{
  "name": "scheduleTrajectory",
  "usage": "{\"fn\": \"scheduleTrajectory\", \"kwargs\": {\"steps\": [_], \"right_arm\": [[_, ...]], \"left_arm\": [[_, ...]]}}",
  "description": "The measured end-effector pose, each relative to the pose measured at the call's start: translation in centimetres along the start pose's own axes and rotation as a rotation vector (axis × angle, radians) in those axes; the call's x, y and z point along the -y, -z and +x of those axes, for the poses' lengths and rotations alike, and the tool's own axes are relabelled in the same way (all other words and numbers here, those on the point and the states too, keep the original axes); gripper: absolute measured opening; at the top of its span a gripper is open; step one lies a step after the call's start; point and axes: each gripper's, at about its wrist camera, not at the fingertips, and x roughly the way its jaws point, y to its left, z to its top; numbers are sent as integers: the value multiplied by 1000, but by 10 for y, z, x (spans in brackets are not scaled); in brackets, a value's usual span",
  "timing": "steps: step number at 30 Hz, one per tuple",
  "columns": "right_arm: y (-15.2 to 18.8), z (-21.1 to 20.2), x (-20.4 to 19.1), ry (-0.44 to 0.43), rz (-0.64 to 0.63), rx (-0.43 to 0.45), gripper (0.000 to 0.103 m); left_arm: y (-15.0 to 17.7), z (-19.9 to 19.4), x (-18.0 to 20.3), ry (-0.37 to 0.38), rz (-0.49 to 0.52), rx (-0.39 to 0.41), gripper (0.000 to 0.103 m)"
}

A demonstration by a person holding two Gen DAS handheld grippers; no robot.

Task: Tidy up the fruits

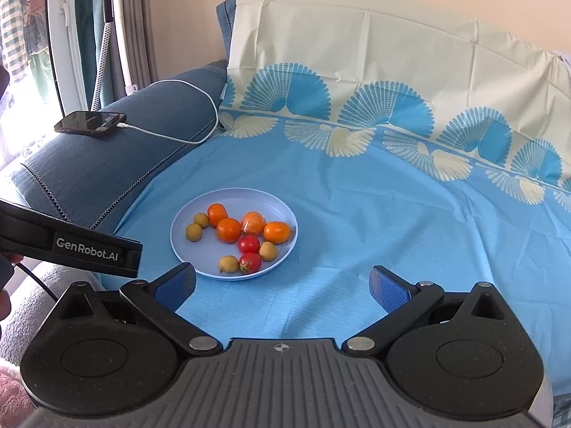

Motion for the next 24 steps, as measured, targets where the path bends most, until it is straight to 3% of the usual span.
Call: {"fn": "scheduleTrajectory", "kwargs": {"steps": [24], "right_arm": [[2,1,1,1,-2,-5,102]], "left_arm": [[0,6,-2,-1,1,-27,103]]}}
